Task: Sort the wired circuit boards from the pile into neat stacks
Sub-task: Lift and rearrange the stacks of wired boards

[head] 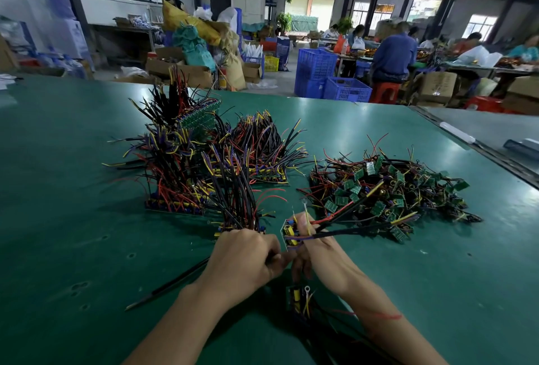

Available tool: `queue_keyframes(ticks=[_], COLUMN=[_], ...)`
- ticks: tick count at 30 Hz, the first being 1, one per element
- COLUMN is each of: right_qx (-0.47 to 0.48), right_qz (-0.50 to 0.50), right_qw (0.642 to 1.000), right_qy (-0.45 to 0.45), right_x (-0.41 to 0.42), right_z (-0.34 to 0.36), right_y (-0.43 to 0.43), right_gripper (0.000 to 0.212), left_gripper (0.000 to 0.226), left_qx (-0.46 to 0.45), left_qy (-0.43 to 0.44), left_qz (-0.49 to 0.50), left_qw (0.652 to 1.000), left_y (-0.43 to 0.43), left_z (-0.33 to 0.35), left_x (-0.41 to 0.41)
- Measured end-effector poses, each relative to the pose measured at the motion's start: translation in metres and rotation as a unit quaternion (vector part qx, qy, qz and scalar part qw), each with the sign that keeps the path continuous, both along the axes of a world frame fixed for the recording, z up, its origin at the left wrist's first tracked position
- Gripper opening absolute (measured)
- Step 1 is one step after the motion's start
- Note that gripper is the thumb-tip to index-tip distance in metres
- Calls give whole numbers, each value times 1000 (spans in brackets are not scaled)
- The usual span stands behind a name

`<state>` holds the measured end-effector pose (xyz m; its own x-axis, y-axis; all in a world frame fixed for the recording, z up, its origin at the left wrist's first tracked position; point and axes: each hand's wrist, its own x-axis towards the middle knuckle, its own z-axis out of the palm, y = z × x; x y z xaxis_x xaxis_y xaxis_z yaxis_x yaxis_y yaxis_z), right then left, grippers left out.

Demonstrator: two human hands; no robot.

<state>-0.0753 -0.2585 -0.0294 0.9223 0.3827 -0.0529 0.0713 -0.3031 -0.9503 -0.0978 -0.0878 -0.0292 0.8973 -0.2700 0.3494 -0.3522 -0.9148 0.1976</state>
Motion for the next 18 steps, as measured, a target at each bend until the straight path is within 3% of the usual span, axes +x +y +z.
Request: queue_keyframes(ticks=[5, 10, 12, 14, 18], right_qx=[9, 29, 32, 53, 72], right_qz=[2, -2, -7, -9, -39], right_qw=[1000, 999, 999, 999, 995], right_qy=[24, 14, 10, -8, -60], right_x=[3, 6, 6, 5, 5], right_z=[-4, -4, -4, -4, 0], right_y=[-2, -4, -4, -2, -1], right_gripper=[107, 79, 69, 44, 15], left_gripper=[30, 38, 31, 14, 23], left_qx=[14, -60, -131, -237, -427], left_qy=[25, 66, 106, 117, 126], left_qz=[2, -22, -46, -54, -27], left_qw=[1000, 996, 985, 963, 895], left_y=[-2, -3, -4, -6, -10], left_z=[0, -1, 1, 2, 4], left_x=[-2, -2, -5, -5, -4])
